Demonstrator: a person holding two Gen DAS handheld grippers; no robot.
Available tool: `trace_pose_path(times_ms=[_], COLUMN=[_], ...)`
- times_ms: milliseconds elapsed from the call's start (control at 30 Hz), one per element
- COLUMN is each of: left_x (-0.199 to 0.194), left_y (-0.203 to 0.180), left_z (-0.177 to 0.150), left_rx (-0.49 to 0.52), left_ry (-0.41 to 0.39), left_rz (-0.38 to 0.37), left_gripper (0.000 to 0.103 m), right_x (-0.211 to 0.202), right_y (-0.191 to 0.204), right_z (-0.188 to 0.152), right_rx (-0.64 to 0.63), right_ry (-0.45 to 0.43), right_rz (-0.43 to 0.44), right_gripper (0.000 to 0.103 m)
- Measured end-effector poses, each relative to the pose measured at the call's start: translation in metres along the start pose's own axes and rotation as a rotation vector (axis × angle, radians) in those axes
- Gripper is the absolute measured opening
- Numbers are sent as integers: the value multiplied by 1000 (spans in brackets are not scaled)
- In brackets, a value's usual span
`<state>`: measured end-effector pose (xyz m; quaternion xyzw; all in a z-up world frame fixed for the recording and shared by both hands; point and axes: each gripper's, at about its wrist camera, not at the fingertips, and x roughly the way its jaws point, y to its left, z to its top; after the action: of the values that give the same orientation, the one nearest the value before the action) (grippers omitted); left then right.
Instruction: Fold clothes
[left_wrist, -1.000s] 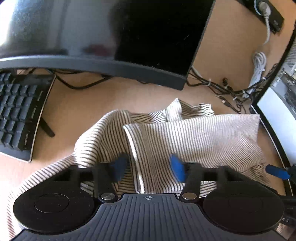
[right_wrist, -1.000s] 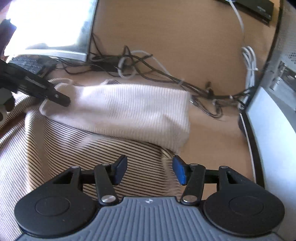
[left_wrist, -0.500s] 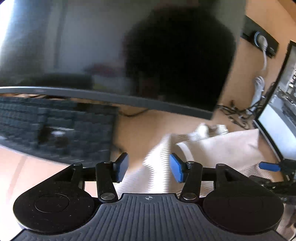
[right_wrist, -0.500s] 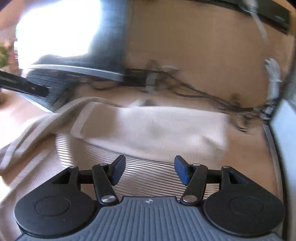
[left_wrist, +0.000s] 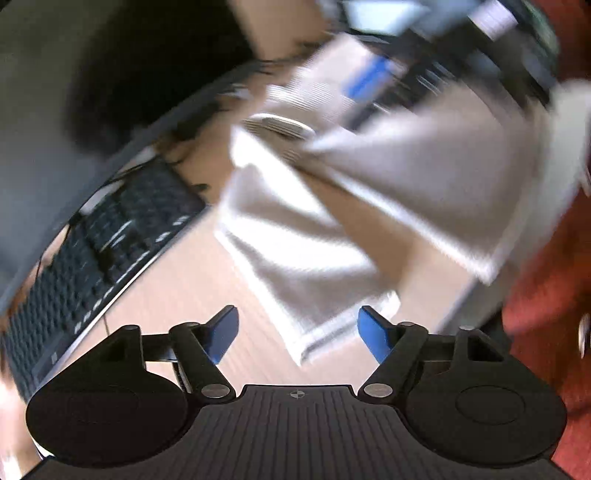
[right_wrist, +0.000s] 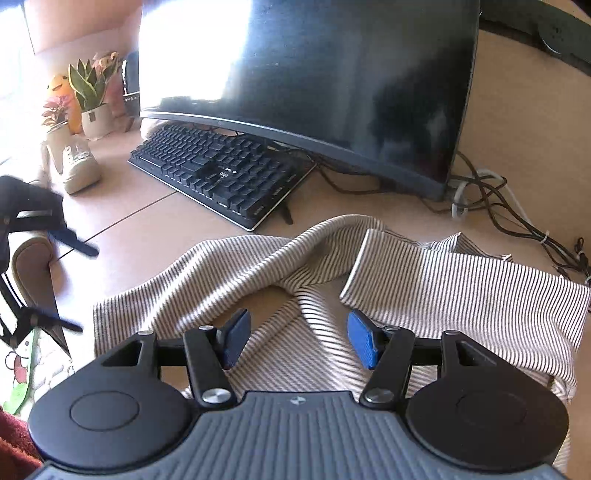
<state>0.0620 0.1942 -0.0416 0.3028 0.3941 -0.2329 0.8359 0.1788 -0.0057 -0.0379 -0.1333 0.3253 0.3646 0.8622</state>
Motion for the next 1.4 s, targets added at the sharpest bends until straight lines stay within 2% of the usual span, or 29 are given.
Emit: trace_pose_path(times_ms=[67, 100, 167, 200, 267, 367, 467, 567, 633, 733, 833, 900, 967, 1000, 1067, 1100, 1133, 1233, 1300, 1400], left_x=[8, 13, 19, 20, 18, 14, 7, 2, -1, -3, -6, -9, -12, -14, -22, -26, -29, -36, -32, -19], left_y=[-4, -3, -1, 1, 14, 50, 82, 94, 103, 98, 88, 86, 89, 92, 100, 104, 106, 110, 105, 96], left_z=[-6, -7, -5, -3, 7, 27, 42, 54, 62, 75, 80, 78, 75, 73, 68, 67, 66, 69, 77, 88], left_rx=[55, 65, 68, 60, -37, -306, -508, -600, -661, -647, -635, -648, -668, -682, -720, -738, -753, -790, -796, -815], left_ry=[3, 1, -11, -23, -63, -122, -194, -248, -283, -316, -332, -339, -354, -365, -395, -412, -429, -469, -463, -438], left_rz=[2, 2, 1, 1, -28, -114, -176, -234, -272, -285, -302, -300, -281, -269, -240, -229, -222, -207, -192, -209], left_gripper=[67, 61, 46, 31, 12, 8, 7, 7, 7, 7, 7, 7, 10, 16, 36, 54, 66, 74, 80, 84], right_x=[-4, -7, -12, -16, -24, -41, -58, -64, -63, -55, -37, -21, -12, -11, -22, -28, -36, -70, -89, -111], right_y=[8, 12, 18, 20, 22, 19, 18, 27, 30, 27, 25, 23, 23, 22, 15, 10, 5, -13, -27, -54], right_z=[-1, -2, -3, -4, -6, -7, -3, 5, 12, 21, 28, 29, 32, 36, 50, 59, 68, 103, 123, 137], right_rx=[17, 20, 20, 24, 38, 131, 263, 304, 385, 511, 529, 514, 489, 456, 382, 347, 311, 191, 120, 86], right_ry=[-1, -2, -4, -6, -7, -2, -23, -39, -53, -74, -47, -6, 11, 0, -57, -90, -126, -250, -328, -383], right_rz=[-15, -24, -45, -55, -73, -61, 20, 65, 107, 151, 95, 89, 91, 81, 51, 36, 22, -39, -95, -154], right_gripper=[59, 59, 59, 59, 59, 59, 58, 45, 45, 45, 44, 16, 6, 5, 4, 4, 4, 4, 4, 4])
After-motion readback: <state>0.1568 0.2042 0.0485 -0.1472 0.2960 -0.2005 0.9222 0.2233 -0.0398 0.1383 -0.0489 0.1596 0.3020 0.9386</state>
